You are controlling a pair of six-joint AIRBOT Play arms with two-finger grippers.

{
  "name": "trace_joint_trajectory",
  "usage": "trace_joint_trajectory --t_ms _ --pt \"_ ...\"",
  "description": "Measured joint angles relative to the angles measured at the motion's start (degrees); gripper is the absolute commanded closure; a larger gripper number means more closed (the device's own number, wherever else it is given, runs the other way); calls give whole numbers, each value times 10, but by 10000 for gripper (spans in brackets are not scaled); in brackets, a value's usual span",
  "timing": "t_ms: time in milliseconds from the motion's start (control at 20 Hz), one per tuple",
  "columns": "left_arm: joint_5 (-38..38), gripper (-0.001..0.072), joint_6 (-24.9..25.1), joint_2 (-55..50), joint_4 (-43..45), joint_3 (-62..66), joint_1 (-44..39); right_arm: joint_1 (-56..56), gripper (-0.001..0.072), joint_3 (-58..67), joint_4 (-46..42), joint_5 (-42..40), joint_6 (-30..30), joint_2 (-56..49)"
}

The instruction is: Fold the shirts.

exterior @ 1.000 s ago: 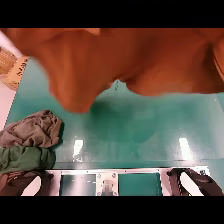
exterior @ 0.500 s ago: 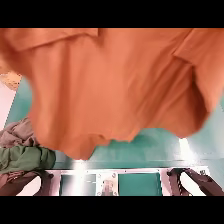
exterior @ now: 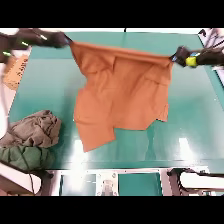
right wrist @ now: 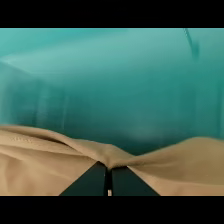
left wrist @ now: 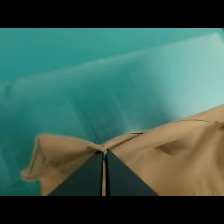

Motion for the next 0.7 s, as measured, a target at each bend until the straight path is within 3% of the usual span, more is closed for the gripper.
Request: trace_joint_trajectory --t_ms 50,100,150,200,300,350,400,450,700 --pt "13 683 5 -26 -2 0 -10 3 655 -2 6 -13 -1 -29" --pt "24 451 10 -49 -5 0 -19 4 486 -3 11 -21 -2 -55" --pt "30 190 12 -64 -8 0 -24 4 397 -4 12 -26 -3 -73" --pt "32 166 12 -75 -9 1 -26 1 397 -3 15 -27 -3 -87" --pt "17 168 3 -85 -10 12 -16 -18 404 4 19 -10 -4 -96" --pt "-1 230 -5 -86 -10 22 -6 -33 405 7 19 6 -4 -94" --pt "-32 491 -16 -87 -10 35 9 -52 421 9 16 31 -5 -87" --pt "-69 686 -27 -88 -10 48 25 -72 444 8 12 55 -5 -75" --pt "-242 692 -73 -89 -15 78 99 -169 417 -104 -39 143 3 13"
